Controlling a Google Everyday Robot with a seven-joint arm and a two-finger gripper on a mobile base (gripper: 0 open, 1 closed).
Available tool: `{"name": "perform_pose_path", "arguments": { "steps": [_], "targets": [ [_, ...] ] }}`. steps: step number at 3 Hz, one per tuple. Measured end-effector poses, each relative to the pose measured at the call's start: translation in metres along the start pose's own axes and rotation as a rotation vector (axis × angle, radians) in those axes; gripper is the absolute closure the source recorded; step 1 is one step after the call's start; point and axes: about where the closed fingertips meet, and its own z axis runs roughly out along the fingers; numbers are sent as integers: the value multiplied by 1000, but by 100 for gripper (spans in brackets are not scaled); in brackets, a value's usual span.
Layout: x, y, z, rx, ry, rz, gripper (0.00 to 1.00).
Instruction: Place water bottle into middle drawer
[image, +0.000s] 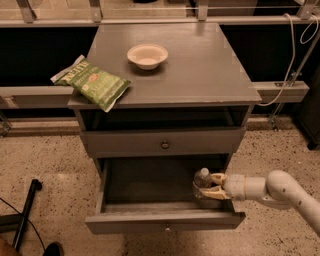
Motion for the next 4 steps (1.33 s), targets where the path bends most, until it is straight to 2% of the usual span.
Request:
{"name": "perform_pose_path", "arguments": {
  "steps": [1, 3, 4],
  "targets": [
    [18, -2, 8, 22, -21, -7, 82],
    [21, -2, 10, 24, -24, -7, 20],
    [21, -2, 10, 24, -24, -7, 0]
  ]
}}
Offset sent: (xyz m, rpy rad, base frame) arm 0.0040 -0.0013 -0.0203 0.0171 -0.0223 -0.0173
